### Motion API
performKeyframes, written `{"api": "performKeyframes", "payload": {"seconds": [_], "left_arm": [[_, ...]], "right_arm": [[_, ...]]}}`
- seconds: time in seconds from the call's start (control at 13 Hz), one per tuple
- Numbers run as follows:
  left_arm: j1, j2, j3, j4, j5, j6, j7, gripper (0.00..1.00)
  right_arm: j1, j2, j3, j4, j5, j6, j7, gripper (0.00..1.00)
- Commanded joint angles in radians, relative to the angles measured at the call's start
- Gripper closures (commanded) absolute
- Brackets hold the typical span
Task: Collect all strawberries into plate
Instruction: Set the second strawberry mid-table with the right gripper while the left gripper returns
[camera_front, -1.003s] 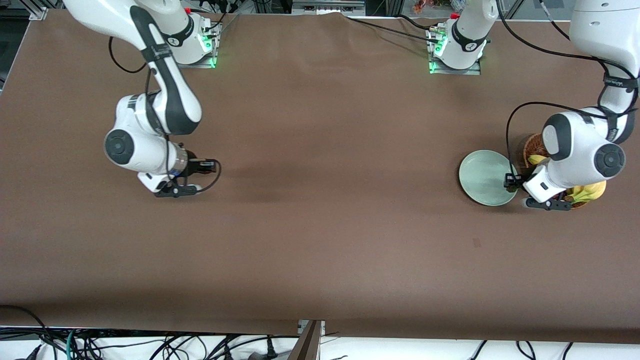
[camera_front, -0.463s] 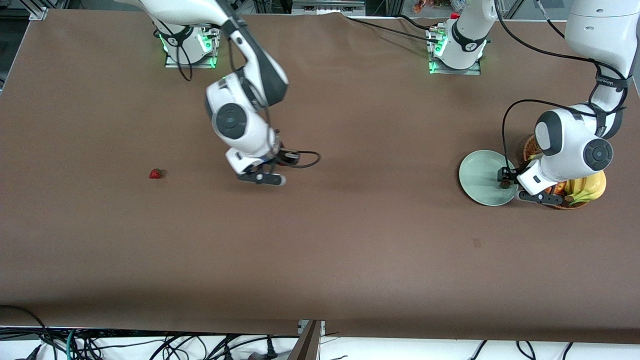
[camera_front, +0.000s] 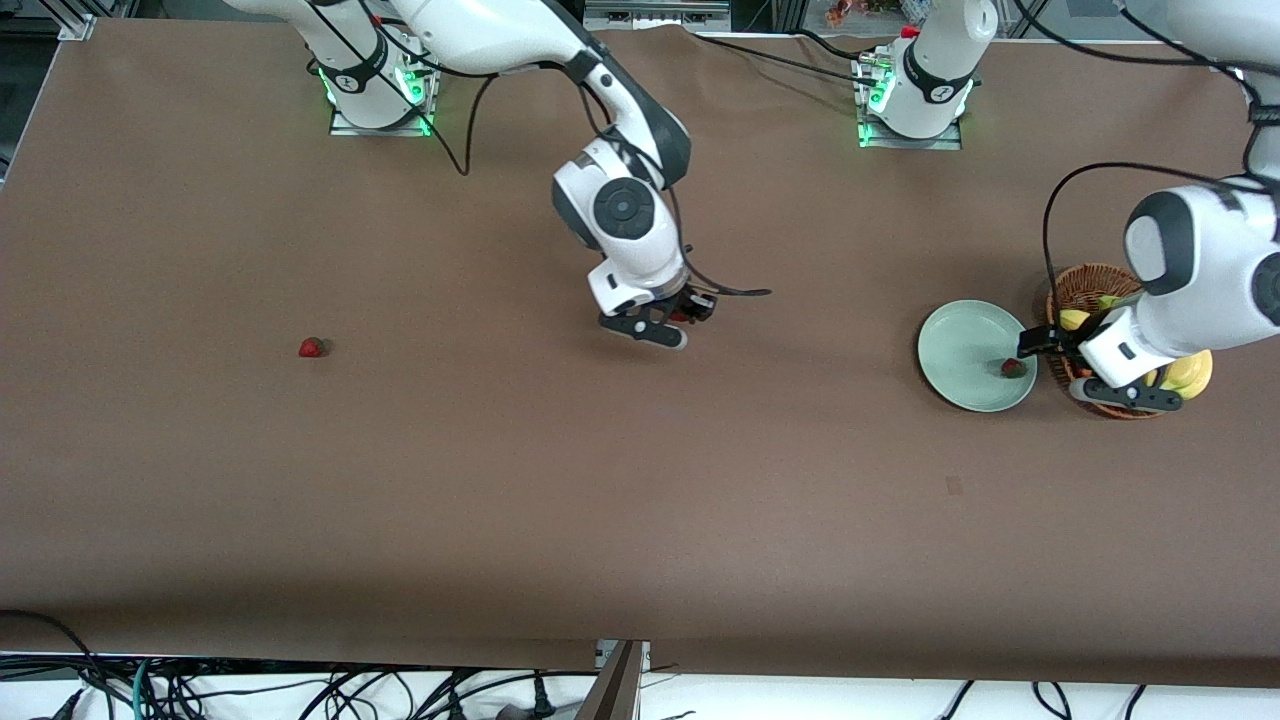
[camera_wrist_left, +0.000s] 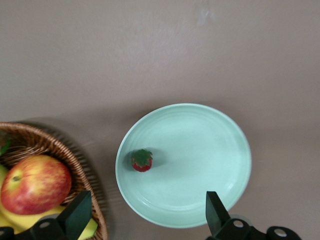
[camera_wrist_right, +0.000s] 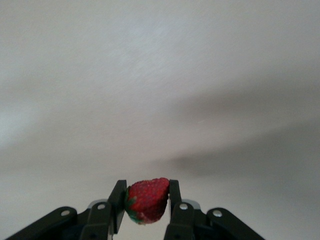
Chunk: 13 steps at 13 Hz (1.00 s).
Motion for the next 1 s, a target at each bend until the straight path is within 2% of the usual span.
{"api": "performKeyframes", "payload": {"seconds": [0.0,0.23,0.46,0.77,0.93], "left_arm": [[-0.022,-0.016,0.001,0.003,-0.031,-0.018,-0.053,0.00],[-0.034,-0.022,-0.017,0.003,-0.031,-0.018,-0.097,0.00],[-0.034,-0.025,-0.053,0.002,-0.031,-0.015,-0.162,0.00],[-0.034,-0.025,-0.091,-0.003,-0.031,-0.009,-0.237,0.00],[-0.033,-0.031,-0.142,-0.012,-0.028,0.003,-0.328,0.00]], "right_arm": [[0.074,0.101,-0.018,0.101,-0.031,0.087,0.149,0.71],[0.128,0.156,-0.018,0.107,-0.081,0.228,0.308,0.71],[0.133,0.151,-0.018,0.106,-0.083,0.239,0.342,0.40],[0.120,0.119,-0.029,0.101,-0.081,0.209,0.328,0.34],[0.108,0.084,-0.064,0.092,-0.084,0.081,0.260,0.34]]}}
